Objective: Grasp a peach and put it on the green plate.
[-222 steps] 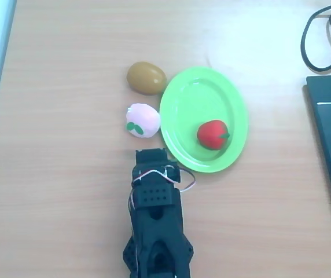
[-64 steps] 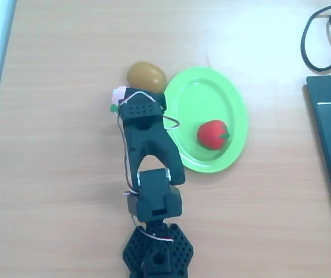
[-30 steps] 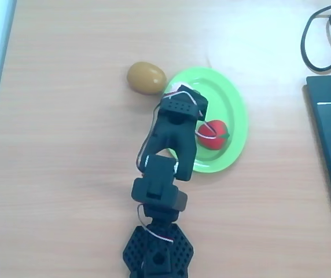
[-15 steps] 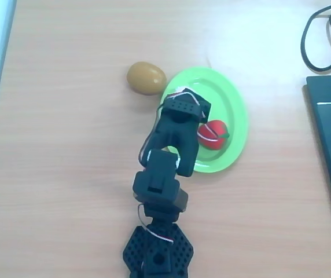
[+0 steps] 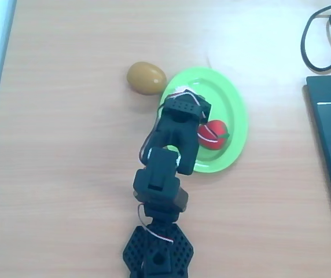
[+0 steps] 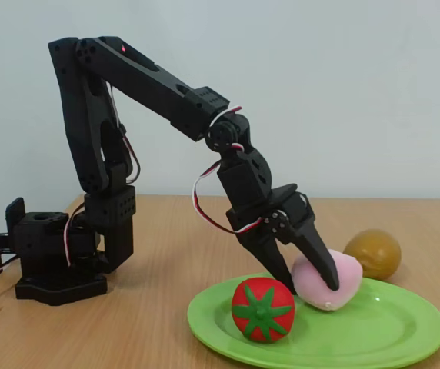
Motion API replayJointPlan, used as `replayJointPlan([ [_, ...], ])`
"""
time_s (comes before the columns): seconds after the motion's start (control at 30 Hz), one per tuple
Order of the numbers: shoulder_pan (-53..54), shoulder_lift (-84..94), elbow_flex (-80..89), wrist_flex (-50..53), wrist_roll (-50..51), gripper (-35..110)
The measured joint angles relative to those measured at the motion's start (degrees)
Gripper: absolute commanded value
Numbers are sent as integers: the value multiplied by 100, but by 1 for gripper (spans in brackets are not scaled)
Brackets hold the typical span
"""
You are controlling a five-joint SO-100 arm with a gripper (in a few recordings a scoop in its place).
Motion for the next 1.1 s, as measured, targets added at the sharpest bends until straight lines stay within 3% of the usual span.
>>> replayJointPlan([
  [0.73, -439, 1837, 1187, -105, -299, 29],
  [1.0, -976, 3788, 2215, -105, -765, 21],
  [1.1, -1248, 4614, 2786, -404, -1020, 11],
])
